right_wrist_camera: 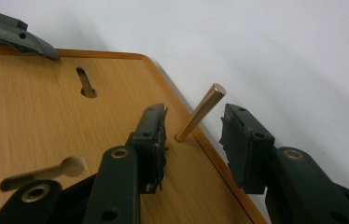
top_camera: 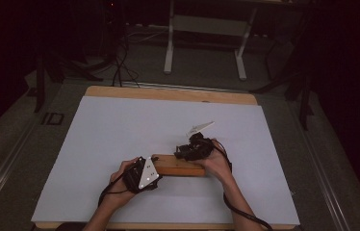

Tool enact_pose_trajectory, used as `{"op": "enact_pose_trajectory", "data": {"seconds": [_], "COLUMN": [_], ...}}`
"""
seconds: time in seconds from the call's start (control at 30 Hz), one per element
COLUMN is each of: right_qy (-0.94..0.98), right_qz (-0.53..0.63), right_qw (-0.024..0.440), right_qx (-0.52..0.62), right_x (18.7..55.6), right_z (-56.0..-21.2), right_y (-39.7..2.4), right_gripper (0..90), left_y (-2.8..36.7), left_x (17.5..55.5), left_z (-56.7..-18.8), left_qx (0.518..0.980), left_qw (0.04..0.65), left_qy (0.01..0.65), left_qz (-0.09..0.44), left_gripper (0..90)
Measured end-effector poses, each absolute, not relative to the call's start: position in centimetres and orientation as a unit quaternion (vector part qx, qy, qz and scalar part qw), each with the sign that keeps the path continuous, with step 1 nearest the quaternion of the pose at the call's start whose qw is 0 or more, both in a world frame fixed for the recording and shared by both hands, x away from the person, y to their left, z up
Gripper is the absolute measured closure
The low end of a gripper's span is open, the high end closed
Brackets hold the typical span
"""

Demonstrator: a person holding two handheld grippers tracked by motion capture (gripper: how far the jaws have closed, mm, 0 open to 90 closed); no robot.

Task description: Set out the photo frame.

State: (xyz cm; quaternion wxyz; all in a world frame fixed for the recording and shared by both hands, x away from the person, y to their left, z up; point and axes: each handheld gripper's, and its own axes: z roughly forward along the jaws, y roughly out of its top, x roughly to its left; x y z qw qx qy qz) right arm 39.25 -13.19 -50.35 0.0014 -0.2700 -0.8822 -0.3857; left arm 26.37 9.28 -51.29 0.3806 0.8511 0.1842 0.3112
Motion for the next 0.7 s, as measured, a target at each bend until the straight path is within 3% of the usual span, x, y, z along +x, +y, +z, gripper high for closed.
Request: {"op": "enact_pose_trajectory", "data": {"seconds": [0.7], "right_qy": [-0.867], "right_qz": [-0.415], "right_qw": [-0.062], "right_qx": [-0.269], "right_x": [37.6], "right_z": [-48.3], "right_y": [-15.5], "right_gripper": [55.1], "left_y": [9.7], "left_x": [27.3], "left_z": [-50.7], "left_qx": [0.846], "left_qw": [0.402], "left_qy": [0.197], "left_qz": [0.291], "left_gripper": [47.5]}}
